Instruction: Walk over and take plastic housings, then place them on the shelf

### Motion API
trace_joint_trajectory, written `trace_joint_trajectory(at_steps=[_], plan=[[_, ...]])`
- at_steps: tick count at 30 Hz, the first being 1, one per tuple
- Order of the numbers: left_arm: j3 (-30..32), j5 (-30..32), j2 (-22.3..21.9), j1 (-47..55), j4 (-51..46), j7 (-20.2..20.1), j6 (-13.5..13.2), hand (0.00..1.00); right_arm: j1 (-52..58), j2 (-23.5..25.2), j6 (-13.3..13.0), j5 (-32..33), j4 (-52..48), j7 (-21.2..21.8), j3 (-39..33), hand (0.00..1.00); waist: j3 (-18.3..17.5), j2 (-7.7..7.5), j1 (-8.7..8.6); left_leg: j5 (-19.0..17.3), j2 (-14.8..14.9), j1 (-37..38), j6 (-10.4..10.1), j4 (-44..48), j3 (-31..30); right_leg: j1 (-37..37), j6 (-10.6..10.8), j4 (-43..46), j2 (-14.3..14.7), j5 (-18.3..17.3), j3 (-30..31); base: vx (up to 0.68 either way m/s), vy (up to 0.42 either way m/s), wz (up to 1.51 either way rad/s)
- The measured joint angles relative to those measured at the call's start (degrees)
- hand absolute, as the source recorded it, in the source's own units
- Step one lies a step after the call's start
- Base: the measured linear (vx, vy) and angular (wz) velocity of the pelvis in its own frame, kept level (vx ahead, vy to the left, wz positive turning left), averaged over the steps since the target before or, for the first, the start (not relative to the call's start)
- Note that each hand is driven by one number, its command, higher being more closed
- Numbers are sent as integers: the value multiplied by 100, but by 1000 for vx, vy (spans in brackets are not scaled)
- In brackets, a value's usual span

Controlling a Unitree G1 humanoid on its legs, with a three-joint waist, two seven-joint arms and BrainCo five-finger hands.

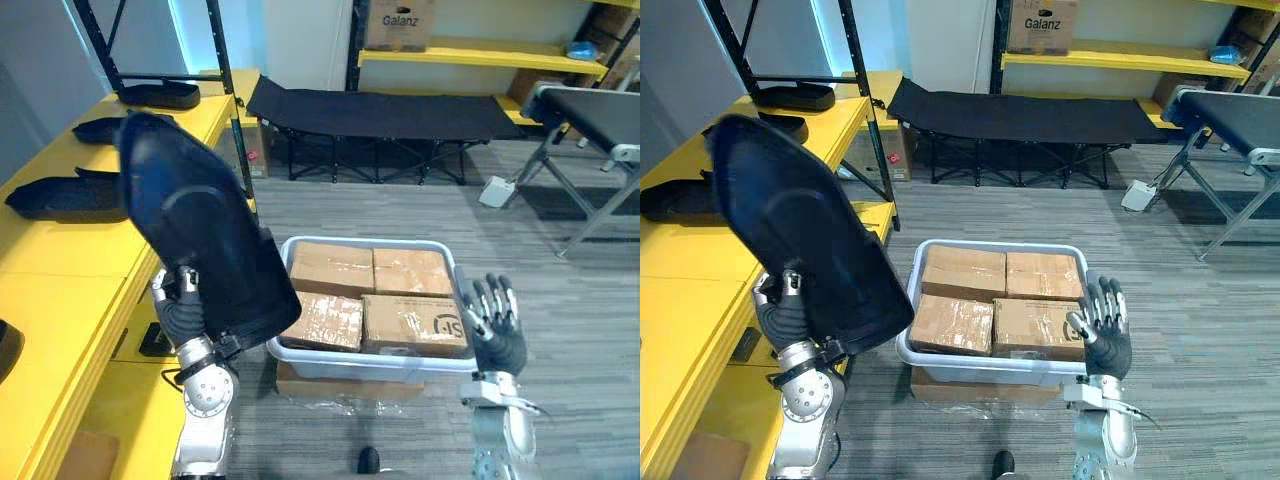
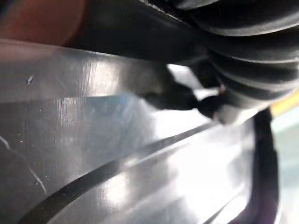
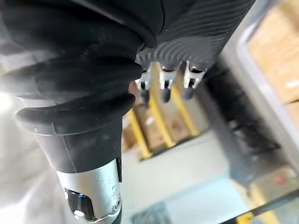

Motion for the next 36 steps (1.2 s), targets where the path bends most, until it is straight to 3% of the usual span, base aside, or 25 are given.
trace_joint_trajectory(at_steps=[5,14,18,22,24,26,27,29,34,36], plan=[[333,13,-143,351,-748,-87,-33,100,-343,77,-50,363,463,-10,-253,0,-26,87,67,27,-79,-17,28,-31,-342,179,36,1,-88,-20,-349,-7,31,36],[1697,-18,-433,1081,-1805,-69,-32,100,-1420,154,-78,-474,949,-128,381,0,-15,54,831,187,-393,-246,138,-42,-1417,616,193,2,-326,-156,-1429,-19,38,64],[2084,-482,-596,1477,-1945,-329,-45,100,-1860,147,126,-732,1082,-129,810,0,-18,-57,1115,204,-497,-339,155,-19,-1727,727,243,21,-400,-207,-1729,12,47,40],[2074,-845,-651,1594,-1945,-783,-87,100,-2045,143,329,-967,1084,-290,1222,0,57,-187,1133,232,-567,-367,177,-12,-1895,800,246,56,-430,-216,-1833,29,47,23],[1982,-851,-639,1551,-1941,-971,-132,100,-2058,119,383,-989,1071,-386,1304,0,114,-182,1098,204,-593,-437,224,-18,-2051,806,280,134,-428,-298,-1575,19,97,38],[1719,-857,-517,1371,-1858,-1156,-165,100,-1951,50,392,-1006,1043,-521,1261,0,201,-207,921,228,-633,-444,250,-31,-2447,817,204,460,-442,-609,-696,75,166,102],[1563,-868,-349,1183,-1731,-1271,-220,100,-1760,35,401,-1023,864,-579,1193,0,243,-285,812,278,-706,-462,221,-31,-2743,810,148,685,-452,-965,-236,102,79,128],[1449,-881,-148,968,-1433,-1378,-272,100,-1512,30,400,-1021,614,-548,1057,0,288,-348,775,351,-802,-535,96,42,-2990,790,371,972,-513,-1278,-148,86,-25,92],[1331,-881,-190,1135,-1237,-1262,-219,100,-1412,-192,396,-1022,614,-182,743,0,550,14,759,318,-632,-652,-41,244,-3082,872,377,941,-307,-1311,-300,-10,-80,12],[1327,-885,-213,1210,-1237,-1293,-190,100,-1281,-176,397,-1064,609,-82,654,0,559,22,710,322,-626,-697,-49,282,-2957,1017,347,895,-305,-1330,-468,-13,-29,42]])
